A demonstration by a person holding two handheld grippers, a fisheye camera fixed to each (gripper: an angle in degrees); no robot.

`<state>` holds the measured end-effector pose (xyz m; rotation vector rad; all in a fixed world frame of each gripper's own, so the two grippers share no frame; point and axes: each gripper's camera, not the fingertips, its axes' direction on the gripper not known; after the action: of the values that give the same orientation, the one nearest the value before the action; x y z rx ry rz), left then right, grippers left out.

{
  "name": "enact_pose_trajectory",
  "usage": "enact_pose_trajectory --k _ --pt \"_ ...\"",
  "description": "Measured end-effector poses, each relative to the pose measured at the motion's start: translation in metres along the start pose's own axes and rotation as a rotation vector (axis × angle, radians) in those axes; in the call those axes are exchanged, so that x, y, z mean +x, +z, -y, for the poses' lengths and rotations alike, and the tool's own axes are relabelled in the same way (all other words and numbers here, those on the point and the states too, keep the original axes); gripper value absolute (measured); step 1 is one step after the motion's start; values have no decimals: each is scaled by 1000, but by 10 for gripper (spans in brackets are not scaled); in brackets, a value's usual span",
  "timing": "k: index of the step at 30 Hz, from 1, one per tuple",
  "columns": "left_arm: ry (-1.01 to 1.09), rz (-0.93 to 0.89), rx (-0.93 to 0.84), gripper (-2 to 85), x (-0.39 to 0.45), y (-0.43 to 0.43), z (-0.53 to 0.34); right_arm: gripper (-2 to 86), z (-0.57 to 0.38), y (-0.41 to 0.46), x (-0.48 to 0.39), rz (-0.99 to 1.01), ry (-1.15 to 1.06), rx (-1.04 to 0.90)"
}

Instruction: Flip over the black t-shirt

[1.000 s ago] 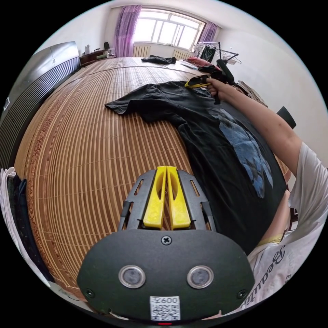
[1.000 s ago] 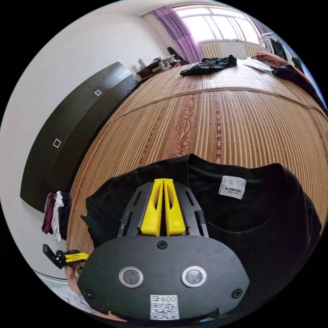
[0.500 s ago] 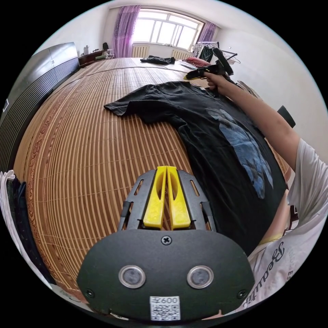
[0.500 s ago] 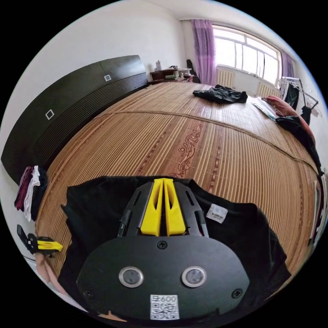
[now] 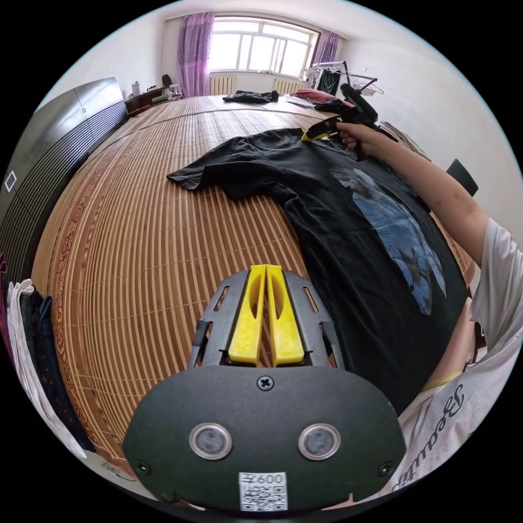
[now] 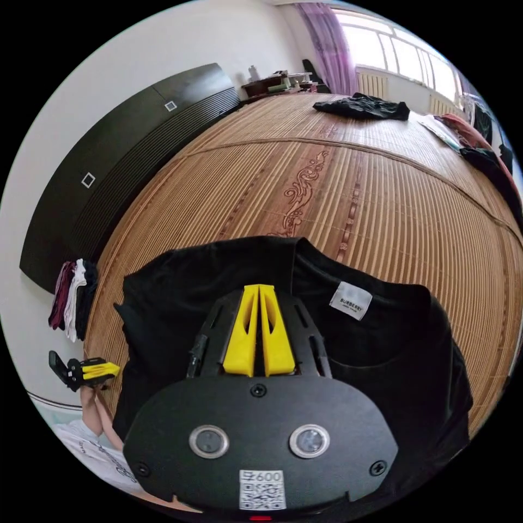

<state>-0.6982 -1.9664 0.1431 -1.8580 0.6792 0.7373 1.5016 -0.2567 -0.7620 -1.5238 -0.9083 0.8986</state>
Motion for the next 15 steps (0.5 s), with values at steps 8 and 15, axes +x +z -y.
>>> enact_pose_trajectory --k 8,15 --pt "-1 -5 1 2 3 14 -8 -9 -12 8 -24 56 -84 140" --pt "31 54 4 1 21 24 -15 -8 4 93 -60 50 -161 -1"
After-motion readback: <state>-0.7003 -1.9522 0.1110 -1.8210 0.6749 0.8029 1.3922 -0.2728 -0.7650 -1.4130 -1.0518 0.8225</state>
